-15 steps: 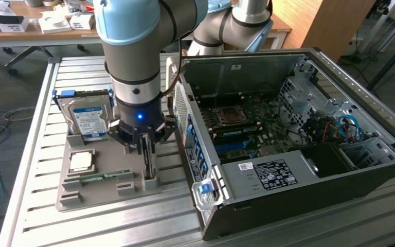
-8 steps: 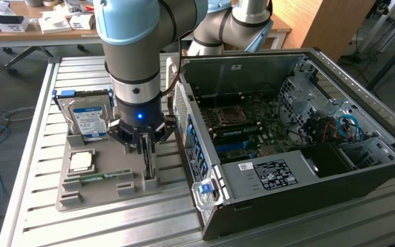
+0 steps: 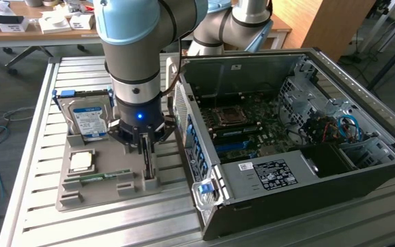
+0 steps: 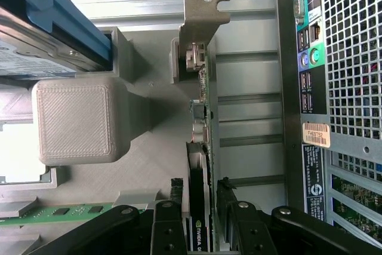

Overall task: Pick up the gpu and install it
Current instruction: 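Pick up the gpu and move the gpu toward the slot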

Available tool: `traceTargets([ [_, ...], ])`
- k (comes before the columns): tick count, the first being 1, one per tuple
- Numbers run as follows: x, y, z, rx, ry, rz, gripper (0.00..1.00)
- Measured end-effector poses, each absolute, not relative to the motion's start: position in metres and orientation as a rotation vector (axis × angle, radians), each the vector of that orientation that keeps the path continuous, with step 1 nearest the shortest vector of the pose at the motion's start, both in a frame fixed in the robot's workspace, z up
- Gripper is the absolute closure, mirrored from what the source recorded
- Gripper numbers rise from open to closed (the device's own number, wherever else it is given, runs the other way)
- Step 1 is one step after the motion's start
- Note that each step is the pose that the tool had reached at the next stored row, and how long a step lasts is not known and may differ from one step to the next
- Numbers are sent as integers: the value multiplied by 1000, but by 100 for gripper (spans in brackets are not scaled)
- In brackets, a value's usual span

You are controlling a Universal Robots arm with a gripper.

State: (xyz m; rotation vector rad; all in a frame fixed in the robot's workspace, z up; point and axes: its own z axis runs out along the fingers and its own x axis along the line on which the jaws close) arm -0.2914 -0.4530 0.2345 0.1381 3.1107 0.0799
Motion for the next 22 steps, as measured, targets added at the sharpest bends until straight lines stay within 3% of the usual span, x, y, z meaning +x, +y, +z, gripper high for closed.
traceTargets([
  [2,-291,-453,235,138,3111,80,65],
  [4,-291,-453,235,138,3111,80,74],
  [22,-291,-453,235,45,3115,81,74],
])
